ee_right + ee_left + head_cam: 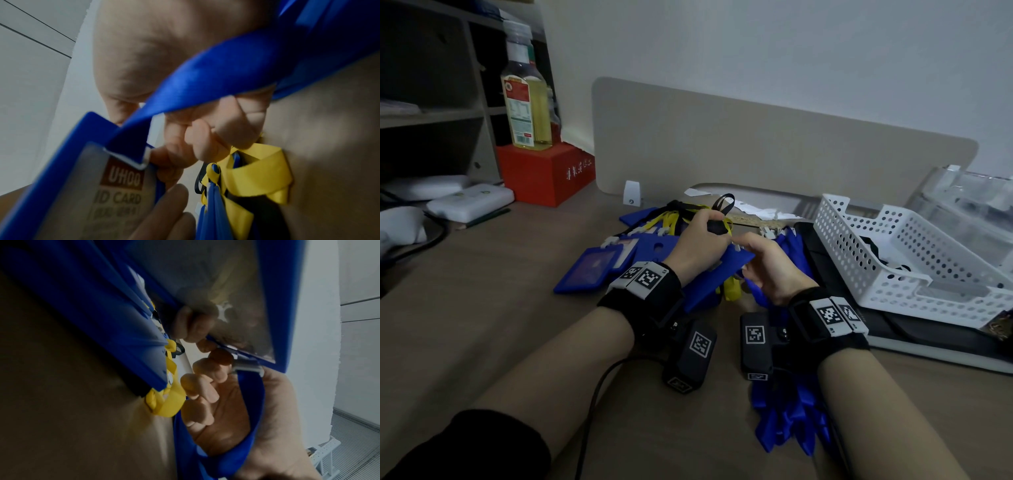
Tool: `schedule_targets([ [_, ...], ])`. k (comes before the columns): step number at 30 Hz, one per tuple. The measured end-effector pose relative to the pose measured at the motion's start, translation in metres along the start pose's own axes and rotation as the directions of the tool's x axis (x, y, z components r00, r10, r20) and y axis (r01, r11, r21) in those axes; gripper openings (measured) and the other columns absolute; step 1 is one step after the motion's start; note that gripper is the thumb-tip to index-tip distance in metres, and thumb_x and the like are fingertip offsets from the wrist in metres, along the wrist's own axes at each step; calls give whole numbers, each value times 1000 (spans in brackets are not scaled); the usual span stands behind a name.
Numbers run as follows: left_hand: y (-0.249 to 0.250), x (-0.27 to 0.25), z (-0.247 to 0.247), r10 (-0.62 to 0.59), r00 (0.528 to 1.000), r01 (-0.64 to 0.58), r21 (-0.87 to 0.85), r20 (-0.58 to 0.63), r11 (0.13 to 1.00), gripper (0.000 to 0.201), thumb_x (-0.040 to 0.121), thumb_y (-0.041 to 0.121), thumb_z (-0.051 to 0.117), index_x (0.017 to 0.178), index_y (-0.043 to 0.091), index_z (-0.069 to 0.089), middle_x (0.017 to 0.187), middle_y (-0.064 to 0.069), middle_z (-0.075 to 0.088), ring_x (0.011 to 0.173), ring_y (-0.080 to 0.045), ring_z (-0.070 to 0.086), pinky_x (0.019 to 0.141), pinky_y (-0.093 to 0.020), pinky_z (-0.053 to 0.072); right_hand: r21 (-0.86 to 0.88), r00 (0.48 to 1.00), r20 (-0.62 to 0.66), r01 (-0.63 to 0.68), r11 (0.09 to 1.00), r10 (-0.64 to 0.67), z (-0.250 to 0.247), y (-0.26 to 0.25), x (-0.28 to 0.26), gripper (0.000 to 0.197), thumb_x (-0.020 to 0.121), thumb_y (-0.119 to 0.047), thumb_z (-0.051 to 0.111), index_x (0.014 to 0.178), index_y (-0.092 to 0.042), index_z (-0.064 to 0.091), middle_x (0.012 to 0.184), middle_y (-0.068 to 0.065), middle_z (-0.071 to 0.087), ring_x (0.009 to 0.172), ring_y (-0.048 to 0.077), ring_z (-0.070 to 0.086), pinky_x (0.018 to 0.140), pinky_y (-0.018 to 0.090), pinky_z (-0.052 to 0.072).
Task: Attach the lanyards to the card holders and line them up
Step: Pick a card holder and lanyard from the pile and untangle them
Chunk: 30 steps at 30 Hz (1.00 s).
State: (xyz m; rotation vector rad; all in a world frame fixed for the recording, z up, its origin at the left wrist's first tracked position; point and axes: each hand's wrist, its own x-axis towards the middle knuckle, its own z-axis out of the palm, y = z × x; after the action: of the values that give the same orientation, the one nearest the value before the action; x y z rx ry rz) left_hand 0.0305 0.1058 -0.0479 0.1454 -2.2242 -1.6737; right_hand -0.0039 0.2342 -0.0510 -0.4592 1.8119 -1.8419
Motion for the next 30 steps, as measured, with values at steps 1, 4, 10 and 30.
schedule_targets([
  [1,0,0,0,-2,1000,2,7,17,1000,39,93,10,52,130,16,43,94,2,53,61,-4,52,43,-8,41,12,1000,14,13,1000,-13,0,0,-1,24,92,-28,49,71,-17,53,57,0,39,50,12,29,45,24,16],
  [4,0,1,0,-24,999,24,-2,46,1000,43,93,6,49,134,14,41,91,13,46,69,1,47,46,-1,38,-2,997,77,-22,1000,22,0,-1,-3,21,92,-31,51,82,-13,51,55,-3,35,44,8,30,42,20,21],
  [10,0,1,-4,-39,998,38,-36,-46,999,33,94,9,44,127,17,44,96,4,51,72,-5,50,45,-7,43,11,992,123,-21,1000,19,-2,-1,-1,41,93,-19,43,52,-17,46,45,-5,31,40,7,24,46,22,11],
  [30,12,-3,-1,-11,1000,11,-40,3,999,54,80,62,46,97,13,62,97,-12,62,89,-25,60,85,-42,49,398,947,-246,293,870,-206,-3,-3,7,41,94,-12,52,132,4,50,118,17,64,92,22,67,77,31,56],
])
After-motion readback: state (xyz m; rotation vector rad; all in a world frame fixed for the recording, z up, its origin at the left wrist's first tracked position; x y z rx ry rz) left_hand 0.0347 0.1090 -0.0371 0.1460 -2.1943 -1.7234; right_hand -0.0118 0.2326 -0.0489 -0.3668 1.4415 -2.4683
